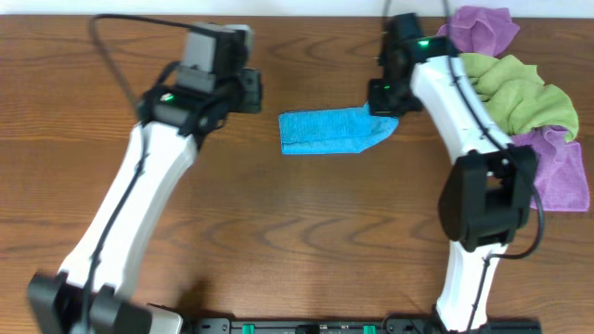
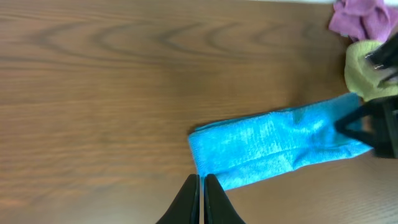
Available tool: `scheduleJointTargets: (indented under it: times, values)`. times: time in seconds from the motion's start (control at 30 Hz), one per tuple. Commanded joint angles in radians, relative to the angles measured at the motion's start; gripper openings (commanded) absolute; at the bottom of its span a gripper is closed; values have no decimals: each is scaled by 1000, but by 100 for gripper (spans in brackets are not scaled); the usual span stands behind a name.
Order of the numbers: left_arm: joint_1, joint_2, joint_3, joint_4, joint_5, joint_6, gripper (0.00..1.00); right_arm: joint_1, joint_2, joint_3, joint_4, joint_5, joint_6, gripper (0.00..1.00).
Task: Fold the cloth
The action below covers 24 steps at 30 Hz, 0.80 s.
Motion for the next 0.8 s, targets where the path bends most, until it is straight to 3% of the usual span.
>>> scheduleJointTargets:
  times: [0.0,0.37,0.77]
  values:
    - [34,-89,16,-57,-26,-4,6,90,16,21,-2,137,19,1]
    - [84,-400,16,-180,-31,1,6,269,25,20,69,160,26,1]
    - [84,-496,16,-283,-48,1,9,353,123,20,94,147,26,2]
